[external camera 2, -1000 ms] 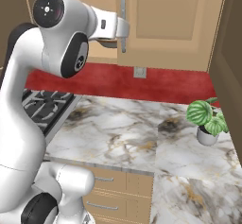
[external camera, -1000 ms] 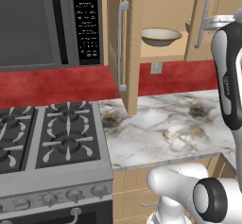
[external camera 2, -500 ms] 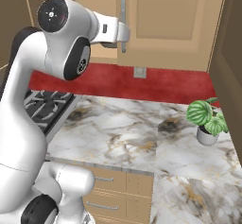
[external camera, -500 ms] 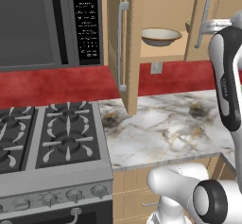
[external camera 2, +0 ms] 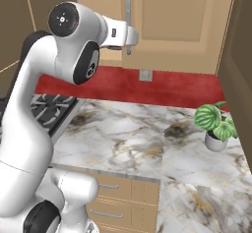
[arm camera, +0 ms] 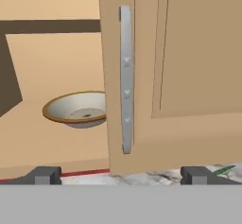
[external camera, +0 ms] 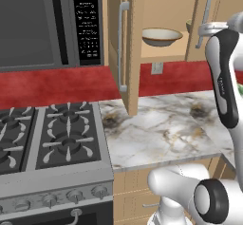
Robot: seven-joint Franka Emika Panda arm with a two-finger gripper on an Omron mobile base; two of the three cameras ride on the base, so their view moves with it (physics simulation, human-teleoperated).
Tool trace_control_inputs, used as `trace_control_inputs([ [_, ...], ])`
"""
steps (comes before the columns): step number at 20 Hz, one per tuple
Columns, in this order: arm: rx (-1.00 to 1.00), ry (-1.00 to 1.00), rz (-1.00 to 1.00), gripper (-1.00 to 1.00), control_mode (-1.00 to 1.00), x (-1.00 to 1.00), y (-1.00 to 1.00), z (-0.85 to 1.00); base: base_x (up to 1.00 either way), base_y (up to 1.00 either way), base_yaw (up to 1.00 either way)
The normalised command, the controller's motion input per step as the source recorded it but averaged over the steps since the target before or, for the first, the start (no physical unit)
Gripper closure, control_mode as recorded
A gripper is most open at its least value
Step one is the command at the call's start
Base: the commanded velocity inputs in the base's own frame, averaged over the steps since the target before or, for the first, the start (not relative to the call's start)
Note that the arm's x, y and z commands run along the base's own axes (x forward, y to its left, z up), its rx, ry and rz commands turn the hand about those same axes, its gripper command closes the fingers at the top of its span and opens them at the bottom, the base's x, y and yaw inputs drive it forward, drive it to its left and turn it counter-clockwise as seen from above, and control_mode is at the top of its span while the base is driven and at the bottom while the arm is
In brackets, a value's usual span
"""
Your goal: Move the bowls from the cabinet to the plates on the dining table.
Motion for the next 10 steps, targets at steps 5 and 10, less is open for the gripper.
trace_control_inputs([
  [5, 0.0, 0.02, 0.0, -1.0, -1.0, 0.1, -0.04, 0.0, 0.0, 0.0, 0.0],
  [10, 0.0, 0.02, 0.0, -1.0, -1.0, 0.17, -0.06, -0.01, 0.0, 0.0, 0.0],
])
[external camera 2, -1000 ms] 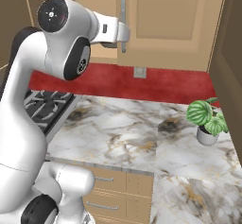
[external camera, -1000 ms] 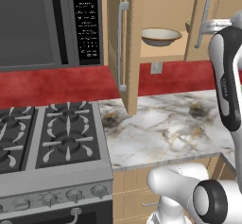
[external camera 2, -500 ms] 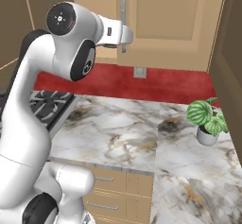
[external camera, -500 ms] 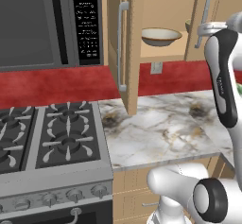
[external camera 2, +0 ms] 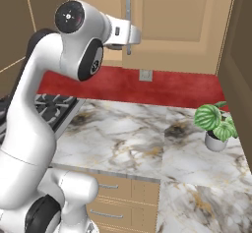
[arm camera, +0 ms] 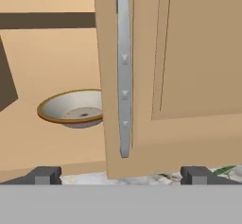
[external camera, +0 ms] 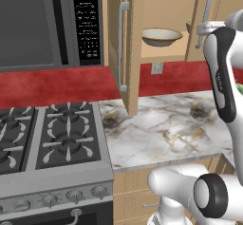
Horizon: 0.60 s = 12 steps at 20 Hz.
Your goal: Move the bowls from the cabinet to the plates on the dining table.
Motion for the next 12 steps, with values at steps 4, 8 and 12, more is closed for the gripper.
trace_control_inputs([
  [4, 0.0, 0.02, 0.0, -1.0, -1.0, 0.18, -0.11, -0.02, 0.0, 0.0, 0.0],
  [8, 0.0, 0.0, 0.0, -1.0, -1.0, 0.08, -0.15, -0.01, 0.0, 0.0, 0.0],
  [12, 0.0, 0.0, 0.0, -1.0, -1.0, 0.09, -0.03, 0.0, 0.0, 0.0, 0.0],
])
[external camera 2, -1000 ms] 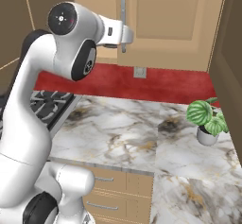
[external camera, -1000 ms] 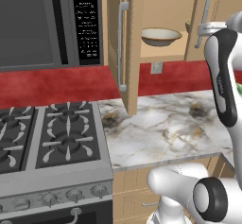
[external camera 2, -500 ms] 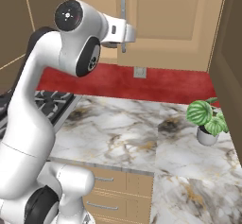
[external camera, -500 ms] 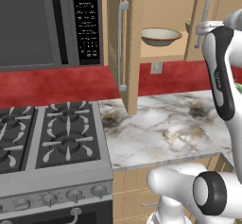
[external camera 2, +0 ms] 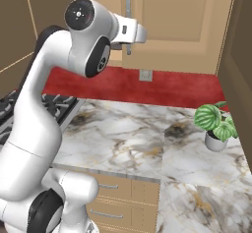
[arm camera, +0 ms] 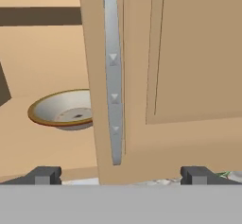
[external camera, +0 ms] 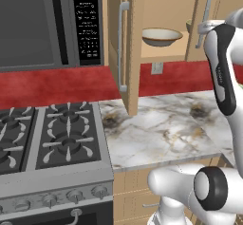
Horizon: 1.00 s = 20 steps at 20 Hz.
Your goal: Move the bowls from the cabinet to the plates on the dining table.
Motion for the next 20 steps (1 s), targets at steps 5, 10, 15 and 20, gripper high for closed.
trace_control_inputs([
  [5, 0.0, 0.0, 0.0, -1.0, -1.0, 0.17, 0.0, -0.07, 0.0, 0.0, 0.0],
  [10, 0.0, 0.0, 0.0, -1.0, -1.0, 0.2, 0.0, -0.13, 0.0, 0.0, 0.0],
  [15, 0.0, 0.01, 0.0, -1.0, -1.0, 0.2, 0.0, -0.12, 0.0, 0.0, 0.0],
  [20, 0.0, 0.01, 0.0, -1.0, -1.0, 0.24, 0.0, -0.13, 0.0, 0.0, 0.0],
])
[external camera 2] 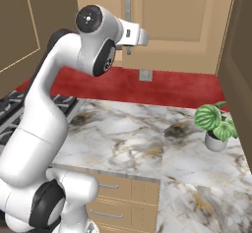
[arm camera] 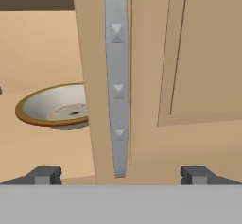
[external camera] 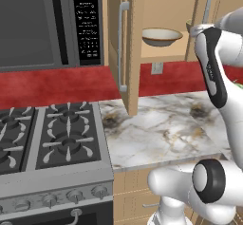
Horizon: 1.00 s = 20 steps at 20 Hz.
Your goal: Move the bowls from the cabinet to the plates on the dining table.
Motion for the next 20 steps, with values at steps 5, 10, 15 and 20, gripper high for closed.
trace_control_inputs([
  [5, 0.0, 0.0, 0.0, -1.0, -1.0, 0.15, -0.03, -0.07, 0.0, 0.0, 0.0],
  [10, 0.0, 0.02, 0.0, -1.0, -1.0, 0.15, 0.0, -0.03, 0.0, 0.0, 0.0],
  [15, 0.0, 0.04, 0.0, -1.0, -1.0, 0.19, -0.03, -0.03, 0.0, 0.0, 0.0],
  [20, 0.0, 0.03, 0.0, -1.0, -1.0, 0.29, -0.1, -0.17, 0.0, 0.0, 0.0],
])
